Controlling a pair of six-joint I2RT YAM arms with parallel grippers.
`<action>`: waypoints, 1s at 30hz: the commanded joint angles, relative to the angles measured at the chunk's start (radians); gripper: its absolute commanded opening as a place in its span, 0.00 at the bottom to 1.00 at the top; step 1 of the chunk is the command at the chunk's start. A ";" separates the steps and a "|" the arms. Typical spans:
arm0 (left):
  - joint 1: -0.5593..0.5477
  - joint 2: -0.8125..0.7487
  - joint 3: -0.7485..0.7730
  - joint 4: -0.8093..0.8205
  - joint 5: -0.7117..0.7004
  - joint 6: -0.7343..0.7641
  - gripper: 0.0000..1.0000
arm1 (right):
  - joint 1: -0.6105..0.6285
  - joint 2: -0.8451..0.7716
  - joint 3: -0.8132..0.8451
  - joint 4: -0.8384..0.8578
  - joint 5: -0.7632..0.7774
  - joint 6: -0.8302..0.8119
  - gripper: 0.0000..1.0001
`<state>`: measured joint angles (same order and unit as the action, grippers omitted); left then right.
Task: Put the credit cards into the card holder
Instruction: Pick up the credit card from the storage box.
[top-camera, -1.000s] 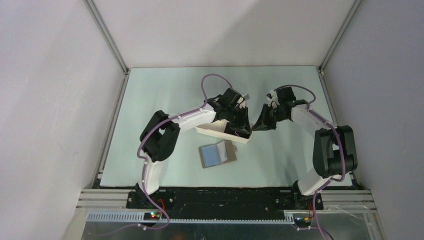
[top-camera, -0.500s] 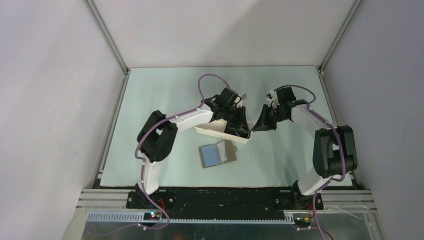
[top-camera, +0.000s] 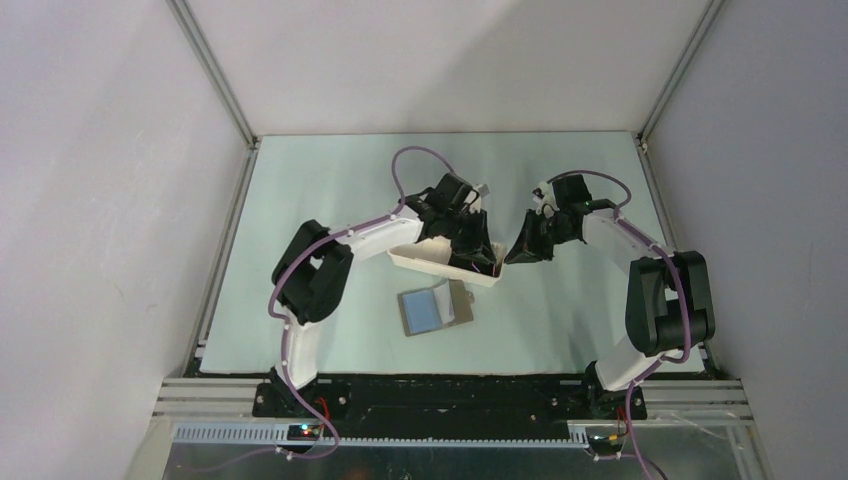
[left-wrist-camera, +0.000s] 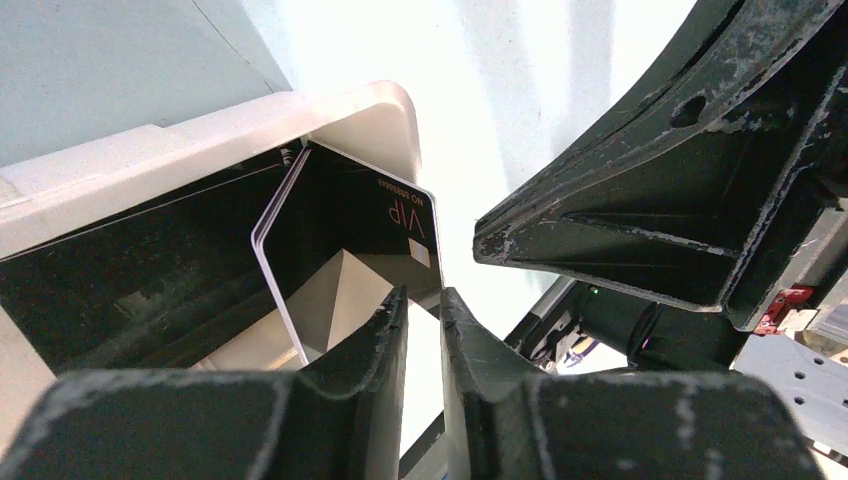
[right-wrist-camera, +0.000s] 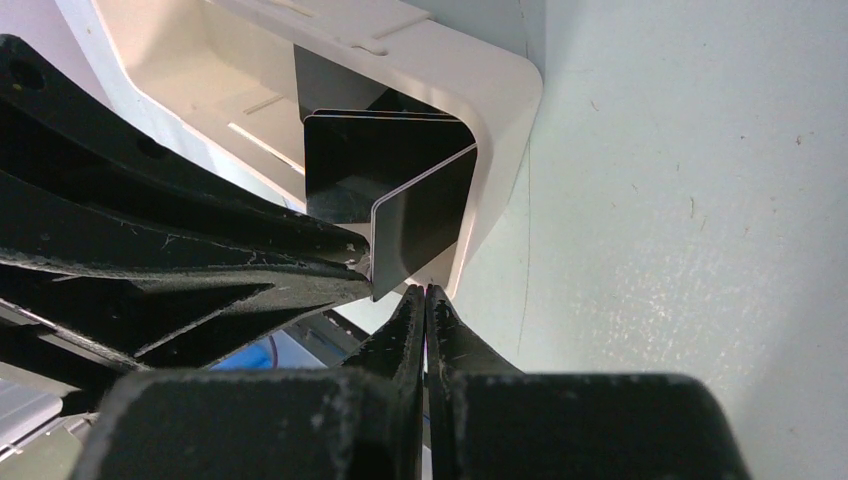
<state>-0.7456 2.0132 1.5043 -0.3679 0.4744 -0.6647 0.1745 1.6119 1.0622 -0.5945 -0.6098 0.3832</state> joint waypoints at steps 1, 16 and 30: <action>0.010 -0.025 -0.023 -0.040 -0.056 0.029 0.23 | -0.001 -0.019 0.021 0.002 -0.019 -0.012 0.00; 0.009 0.031 -0.002 0.039 0.103 -0.007 0.08 | -0.030 -0.054 -0.008 0.076 -0.099 0.036 0.31; 0.009 0.058 -0.031 0.098 0.171 -0.026 0.16 | -0.032 -0.001 -0.009 0.089 -0.079 0.030 0.26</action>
<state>-0.7406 2.0502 1.4982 -0.2920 0.6216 -0.6838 0.1455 1.5963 1.0534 -0.5251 -0.6891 0.4179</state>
